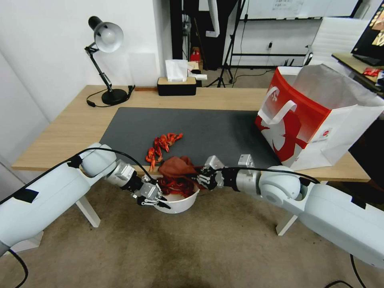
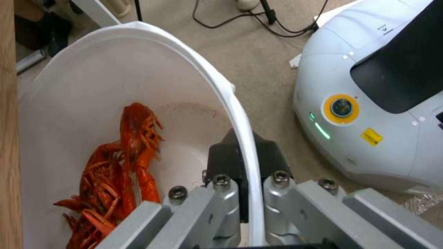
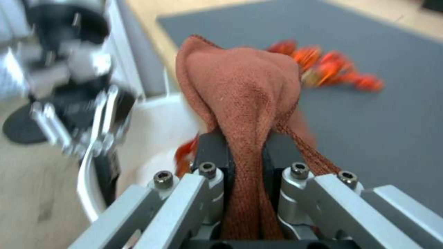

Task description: Sweep shrimp from table into container with towel, then put container into takeout bag.

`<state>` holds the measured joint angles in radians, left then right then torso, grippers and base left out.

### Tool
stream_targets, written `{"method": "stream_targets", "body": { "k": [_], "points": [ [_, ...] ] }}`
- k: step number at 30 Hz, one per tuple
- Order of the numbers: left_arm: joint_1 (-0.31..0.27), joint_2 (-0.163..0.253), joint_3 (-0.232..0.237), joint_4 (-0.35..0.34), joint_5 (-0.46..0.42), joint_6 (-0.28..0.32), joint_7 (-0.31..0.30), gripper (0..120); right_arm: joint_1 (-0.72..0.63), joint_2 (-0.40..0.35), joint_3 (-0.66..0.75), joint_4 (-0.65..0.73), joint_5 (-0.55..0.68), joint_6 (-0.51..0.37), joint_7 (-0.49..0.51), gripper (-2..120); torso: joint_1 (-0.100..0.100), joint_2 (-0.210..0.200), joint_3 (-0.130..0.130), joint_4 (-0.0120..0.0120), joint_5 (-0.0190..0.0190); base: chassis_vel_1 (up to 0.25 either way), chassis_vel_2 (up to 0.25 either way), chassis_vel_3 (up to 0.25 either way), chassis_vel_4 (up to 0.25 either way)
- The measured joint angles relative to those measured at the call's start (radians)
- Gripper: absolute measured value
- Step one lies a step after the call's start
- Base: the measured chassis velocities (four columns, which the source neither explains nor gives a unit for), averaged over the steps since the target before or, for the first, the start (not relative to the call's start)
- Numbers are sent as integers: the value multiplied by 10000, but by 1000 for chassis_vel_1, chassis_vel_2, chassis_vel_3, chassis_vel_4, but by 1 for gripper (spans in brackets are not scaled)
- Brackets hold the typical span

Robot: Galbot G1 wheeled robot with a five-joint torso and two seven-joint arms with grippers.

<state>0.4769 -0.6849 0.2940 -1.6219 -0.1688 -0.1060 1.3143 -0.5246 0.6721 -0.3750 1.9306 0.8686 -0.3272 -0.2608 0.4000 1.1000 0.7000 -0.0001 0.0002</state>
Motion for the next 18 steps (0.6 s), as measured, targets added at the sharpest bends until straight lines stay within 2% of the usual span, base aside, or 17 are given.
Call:
{"method": "stream_targets", "body": {
  "k": [6,10,13,18],
  "points": [
    [14,16,-21,0,7,-5,11,0,118,48,648,-216,320,140,98,8,0,0,0,0,-2,0,0,0,0],
    [144,28,-147,30,36,-80,37,0,723,357,848,-988,441,307,226,8,0,0,0,-1,-2,0,0,0,0],
    [309,95,-278,18,42,-133,54,0,1216,601,698,-1584,447,385,291,8,0,0,0,0,-4,0,0,0,0],
    [672,256,-580,-55,52,-187,151,0,2502,1183,-445,-3069,422,552,593,8,1,0,0,0,-6,0,0,0,0]
  ]
}}
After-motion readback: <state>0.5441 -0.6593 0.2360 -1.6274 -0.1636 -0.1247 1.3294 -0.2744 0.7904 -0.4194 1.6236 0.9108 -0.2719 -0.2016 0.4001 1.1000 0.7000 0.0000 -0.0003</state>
